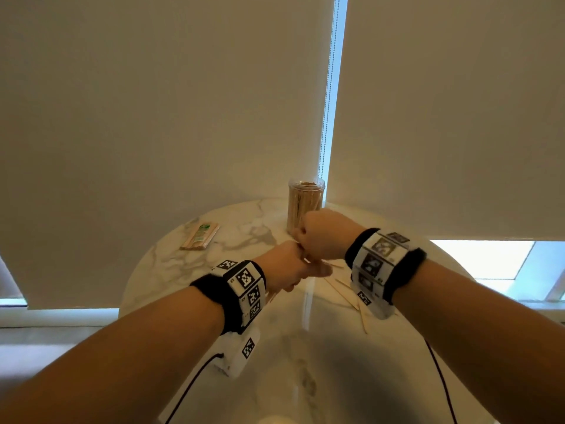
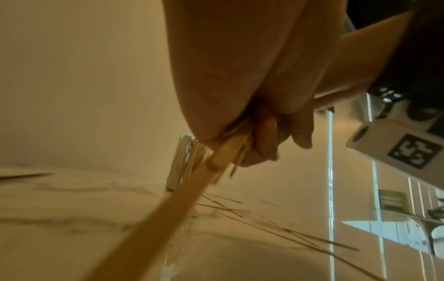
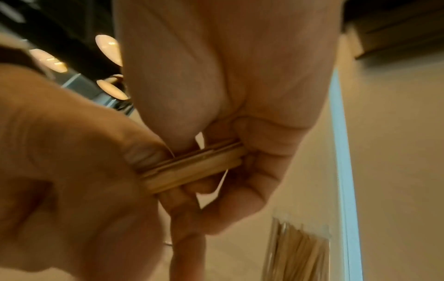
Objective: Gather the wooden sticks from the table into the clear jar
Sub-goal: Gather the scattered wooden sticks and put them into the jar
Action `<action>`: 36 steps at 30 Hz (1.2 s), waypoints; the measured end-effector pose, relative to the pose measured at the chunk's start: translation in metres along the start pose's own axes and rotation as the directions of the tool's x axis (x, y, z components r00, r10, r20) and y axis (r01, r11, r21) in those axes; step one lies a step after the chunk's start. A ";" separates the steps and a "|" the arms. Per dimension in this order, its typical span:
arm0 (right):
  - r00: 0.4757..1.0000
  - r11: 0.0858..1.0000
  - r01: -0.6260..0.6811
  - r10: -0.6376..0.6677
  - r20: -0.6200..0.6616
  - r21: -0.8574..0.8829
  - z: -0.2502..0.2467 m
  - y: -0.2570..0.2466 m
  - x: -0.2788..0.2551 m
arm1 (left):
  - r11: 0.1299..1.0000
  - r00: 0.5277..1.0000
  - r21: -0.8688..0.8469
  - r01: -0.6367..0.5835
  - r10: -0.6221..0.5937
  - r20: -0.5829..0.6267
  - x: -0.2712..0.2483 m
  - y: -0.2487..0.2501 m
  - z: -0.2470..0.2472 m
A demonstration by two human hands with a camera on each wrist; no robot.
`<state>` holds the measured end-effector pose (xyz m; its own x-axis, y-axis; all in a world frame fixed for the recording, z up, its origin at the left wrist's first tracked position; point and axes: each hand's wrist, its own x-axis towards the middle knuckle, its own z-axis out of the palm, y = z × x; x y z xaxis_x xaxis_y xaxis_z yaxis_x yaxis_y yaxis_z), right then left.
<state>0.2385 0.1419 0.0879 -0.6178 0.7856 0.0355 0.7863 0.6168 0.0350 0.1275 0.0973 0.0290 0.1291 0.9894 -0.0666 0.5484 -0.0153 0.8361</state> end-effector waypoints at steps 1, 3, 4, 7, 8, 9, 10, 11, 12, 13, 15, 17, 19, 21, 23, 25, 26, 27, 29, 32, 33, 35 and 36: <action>1.000 0.993 0.030 -0.030 0.005 -0.114 0.001 -0.003 -0.001 | 0.999 1.000 0.034 0.019 -0.020 0.015 0.002 -0.001 0.000; 0.996 0.993 0.092 -0.090 0.029 -0.078 0.000 -0.005 -0.006 | 0.999 1.000 0.016 0.030 -0.030 0.007 0.005 -0.005 -0.002; 0.990 0.994 0.111 -0.111 0.083 0.005 -0.002 -0.004 -0.007 | 1.000 1.000 -0.027 0.016 -0.016 -0.009 0.007 -0.007 -0.005; 0.964 0.964 0.090 -0.147 0.219 0.252 -0.003 0.003 -0.013 | 0.987 0.998 -0.150 0.058 -0.061 -0.017 0.010 -0.015 -0.019; 0.961 0.961 0.119 -0.174 0.214 0.250 -0.003 0.004 -0.014 | 0.983 0.997 -0.167 0.071 -0.073 -0.005 0.010 -0.017 -0.024; 0.960 0.963 0.151 -0.197 0.199 0.224 -0.001 0.005 -0.014 | 0.981 0.998 -0.179 0.069 -0.069 0.007 0.011 -0.018 -0.028; 0.964 0.963 0.175 -0.210 0.163 0.206 0.003 0.007 -0.012 | 0.981 0.999 -0.184 0.054 -0.051 0.019 0.012 -0.019 -0.031; 0.969 0.961 0.187 -0.214 0.121 0.204 0.005 0.007 -0.011 | 0.984 0.999 -0.176 0.036 -0.031 0.027 0.012 -0.019 -0.033; 0.975 0.959 0.183 -0.206 0.086 0.218 0.007 0.009 -0.010 | 0.987 0.999 -0.159 0.023 -0.018 0.033 0.012 -0.018 -0.034; 0.978 0.954 0.176 -0.197 0.066 0.242 0.009 0.010 -0.008 | 0.991 0.999 -0.130 0.009 -0.004 0.037 0.011 -0.016 -0.035; 0.981 0.935 0.156 -0.183 0.056 0.317 0.012 0.014 -0.007 | 0.999 0.999 -0.047 -0.024 0.026 0.042 0.011 -0.013 -0.036; 0.987 0.914 0.133 -0.157 0.033 0.382 0.016 0.020 -0.009 | 0.998 0.998 0.043 -0.048 0.045 0.051 0.012 -0.010 -0.039; 0.993 0.898 0.105 -0.117 0.002 0.427 0.020 0.025 -0.009 | 0.992 0.997 0.119 -0.051 0.045 0.058 0.014 -0.011 -0.043; 0.997 0.890 0.070 -0.071 -0.016 0.450 0.023 0.031 -0.010 | 0.984 0.997 0.166 -0.062 0.054 0.052 0.015 -0.012 -0.047; 0.999 0.887 0.047 -0.036 -0.034 0.459 0.025 0.036 -0.009 | 0.983 0.997 0.171 -0.070 0.064 0.042 0.015 -0.016 -0.051; 0.998 0.884 0.038 -0.007 -0.067 0.467 0.027 0.041 -0.009 | 0.984 0.997 0.170 -0.054 0.062 -0.043 0.014 -0.018 -0.055; 0.996 0.879 0.027 0.015 -0.085 0.476 0.027 0.045 -0.010 | 0.978 0.988 0.208 -0.031 0.062 -0.141 0.015 -0.022 -0.059; 0.993 0.866 0.012 0.047 -0.105 0.500 0.026 0.049 -0.011 | 0.969 0.964 0.248 0.006 0.060 -0.259 0.017 -0.026 -0.063; 0.983 0.820 -0.014 0.115 -0.140 0.573 0.026 0.058 -0.012 | 0.990 0.891 0.117 0.083 -0.021 -0.453 0.022 -0.034 -0.072; 0.982 0.782 0.004 0.114 -0.150 0.624 0.027 0.055 -0.012 | 0.869 0.881 -0.487 0.089 -0.296 -0.368 0.027 -0.026 -0.065; 0.986 0.782 0.020 0.089 -0.142 0.623 0.028 0.048 -0.011 | 0.790 0.899 -0.610 0.056 -0.306 -0.313 0.027 -0.019 -0.059; 0.990 0.790 0.034 0.057 -0.128 0.612 0.031 0.036 -0.008 | 0.727 0.924 -0.686 0.014 -0.272 -0.269 0.028 -0.007 -0.047; 0.991 0.789 0.031 0.057 -0.123 0.613 0.032 0.033 -0.007 | 0.722 0.928 -0.692 0.003 -0.260 -0.267 0.028 -0.004 -0.044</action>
<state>0.2686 0.1583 0.0564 -0.5678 0.8074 0.1604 0.6051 0.5415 -0.5837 0.0925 0.1317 0.0482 -0.2433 0.9607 -0.1333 -0.1759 0.0915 0.9802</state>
